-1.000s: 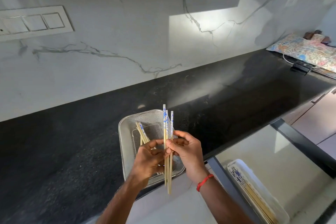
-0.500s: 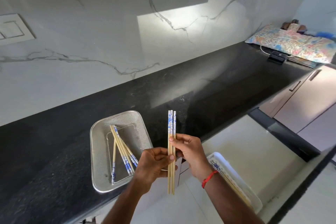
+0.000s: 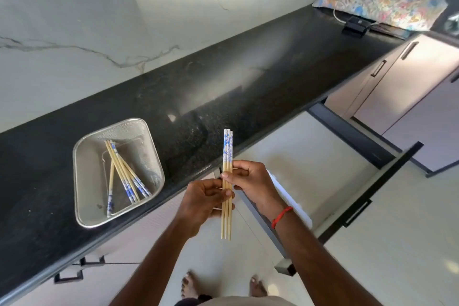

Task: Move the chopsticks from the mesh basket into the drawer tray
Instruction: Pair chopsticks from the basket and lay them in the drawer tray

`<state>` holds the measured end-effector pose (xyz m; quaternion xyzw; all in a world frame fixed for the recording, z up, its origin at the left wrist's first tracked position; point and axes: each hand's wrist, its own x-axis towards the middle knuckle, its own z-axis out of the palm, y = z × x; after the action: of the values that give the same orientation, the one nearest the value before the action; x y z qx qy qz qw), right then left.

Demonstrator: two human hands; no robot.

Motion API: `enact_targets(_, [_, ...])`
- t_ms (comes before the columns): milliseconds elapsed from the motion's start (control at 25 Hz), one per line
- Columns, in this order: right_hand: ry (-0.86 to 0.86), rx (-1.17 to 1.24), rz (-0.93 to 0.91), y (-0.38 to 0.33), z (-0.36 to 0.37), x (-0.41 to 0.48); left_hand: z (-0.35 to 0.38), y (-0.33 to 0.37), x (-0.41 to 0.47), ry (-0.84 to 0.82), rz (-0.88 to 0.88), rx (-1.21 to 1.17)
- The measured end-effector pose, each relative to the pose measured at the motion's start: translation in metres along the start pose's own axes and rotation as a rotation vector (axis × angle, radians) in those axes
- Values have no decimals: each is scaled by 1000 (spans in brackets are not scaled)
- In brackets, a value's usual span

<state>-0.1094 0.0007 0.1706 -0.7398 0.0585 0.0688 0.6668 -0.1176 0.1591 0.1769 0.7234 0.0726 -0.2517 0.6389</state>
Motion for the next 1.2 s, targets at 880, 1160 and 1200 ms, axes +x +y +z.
enact_targets(880, [122,-867,178,129,-118,45,76,-62,12,81,-188,154])
enact_targets(1160, [91,-1240,195,159,-89,41,66,-73,5,118,-254,158])
enact_targets(1200, [72,-1290,182,160,-86,39,65,-73,4,118,-258,162])
